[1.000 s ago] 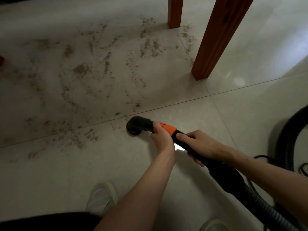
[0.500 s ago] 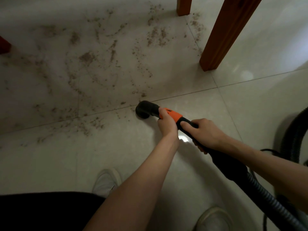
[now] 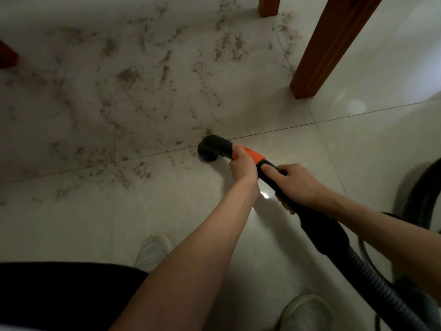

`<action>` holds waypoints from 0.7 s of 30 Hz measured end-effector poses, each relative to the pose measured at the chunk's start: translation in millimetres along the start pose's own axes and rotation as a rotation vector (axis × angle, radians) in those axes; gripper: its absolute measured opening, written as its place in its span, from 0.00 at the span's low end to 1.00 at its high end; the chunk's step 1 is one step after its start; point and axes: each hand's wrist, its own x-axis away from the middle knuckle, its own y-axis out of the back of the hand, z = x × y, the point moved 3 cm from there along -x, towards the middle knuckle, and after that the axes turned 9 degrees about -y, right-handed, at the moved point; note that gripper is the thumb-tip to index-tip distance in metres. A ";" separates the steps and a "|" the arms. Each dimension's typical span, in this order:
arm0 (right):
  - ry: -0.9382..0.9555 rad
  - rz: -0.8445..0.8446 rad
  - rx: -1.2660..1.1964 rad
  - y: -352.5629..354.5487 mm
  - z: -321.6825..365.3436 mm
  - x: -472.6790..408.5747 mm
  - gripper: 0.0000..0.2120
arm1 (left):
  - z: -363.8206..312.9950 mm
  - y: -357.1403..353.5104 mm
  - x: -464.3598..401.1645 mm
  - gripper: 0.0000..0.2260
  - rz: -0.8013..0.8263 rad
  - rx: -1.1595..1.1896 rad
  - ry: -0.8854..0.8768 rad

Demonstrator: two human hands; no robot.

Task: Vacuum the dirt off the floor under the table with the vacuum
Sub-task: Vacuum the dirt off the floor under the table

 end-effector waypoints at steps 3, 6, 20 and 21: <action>0.003 0.024 -0.039 -4.7 8.9 -5.2 0.20 | -7.3 3.6 -9.6 0.27 0.010 -0.028 -0.012; -0.008 0.071 -0.078 -15.1 11.0 -7.8 0.20 | -10.0 13.6 -12.6 0.27 -0.018 -0.030 -0.022; 0.038 -0.017 0.007 -29.9 27.6 -14.2 0.20 | -24.3 23.9 -25.0 0.28 -0.017 0.015 -0.054; 0.037 -0.010 0.006 -30.6 29.2 -15.0 0.20 | -25.0 25.4 -25.9 0.28 -0.017 0.022 -0.051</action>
